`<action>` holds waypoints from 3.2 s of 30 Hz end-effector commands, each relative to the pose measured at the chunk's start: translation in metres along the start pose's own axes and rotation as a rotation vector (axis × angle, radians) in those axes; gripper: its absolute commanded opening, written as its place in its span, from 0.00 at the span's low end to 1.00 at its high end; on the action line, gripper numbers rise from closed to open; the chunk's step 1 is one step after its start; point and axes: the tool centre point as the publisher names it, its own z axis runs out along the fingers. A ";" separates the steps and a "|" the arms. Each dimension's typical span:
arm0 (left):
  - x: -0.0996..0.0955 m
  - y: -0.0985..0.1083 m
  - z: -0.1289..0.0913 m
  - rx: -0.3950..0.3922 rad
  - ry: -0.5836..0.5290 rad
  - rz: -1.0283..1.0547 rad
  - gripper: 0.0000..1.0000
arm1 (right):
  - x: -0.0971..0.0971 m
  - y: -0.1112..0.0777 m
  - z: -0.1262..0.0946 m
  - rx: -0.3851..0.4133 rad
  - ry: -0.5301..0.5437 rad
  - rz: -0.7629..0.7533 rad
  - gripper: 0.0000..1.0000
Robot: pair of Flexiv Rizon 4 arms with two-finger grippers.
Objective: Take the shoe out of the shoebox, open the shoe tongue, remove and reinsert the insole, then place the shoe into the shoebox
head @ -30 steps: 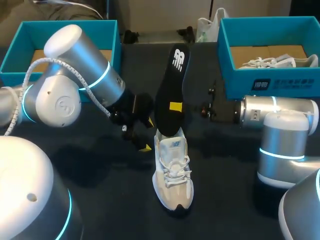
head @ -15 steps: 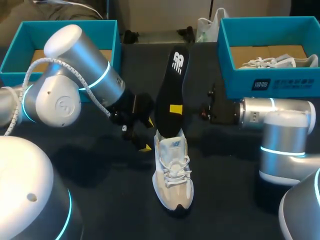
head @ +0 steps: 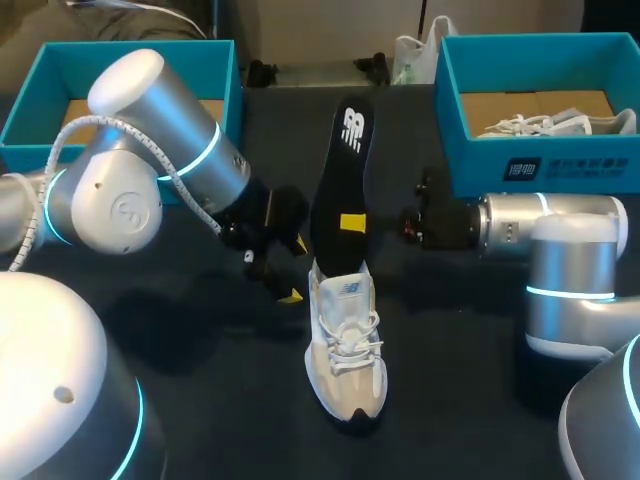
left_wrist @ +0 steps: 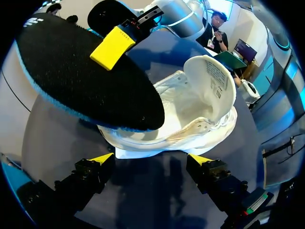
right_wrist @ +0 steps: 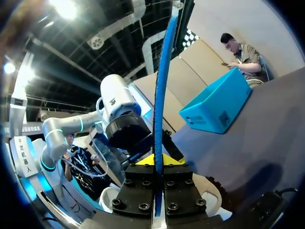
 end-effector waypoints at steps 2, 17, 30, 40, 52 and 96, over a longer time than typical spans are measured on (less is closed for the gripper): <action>0.001 0.001 0.001 0.000 -0.004 0.000 1.00 | -0.004 -0.005 0.001 0.003 0.007 -0.005 0.00; 0.001 0.001 0.001 0.000 -0.004 0.000 1.00 | -0.004 -0.022 -0.001 0.034 0.012 -0.020 0.00; 0.001 0.001 0.001 0.000 -0.004 0.000 1.00 | -0.002 -0.046 -0.003 0.042 -0.030 0.009 0.00; 0.001 0.001 0.001 0.000 -0.004 0.000 1.00 | 0.005 -0.068 -0.008 0.051 -0.064 0.058 0.00; 0.001 0.001 0.001 0.000 -0.004 0.000 1.00 | 0.007 -0.091 -0.011 0.091 -0.047 0.150 0.00; 0.001 0.001 0.001 0.000 -0.004 0.000 1.00 | 0.017 -0.029 0.018 0.141 0.045 0.011 0.29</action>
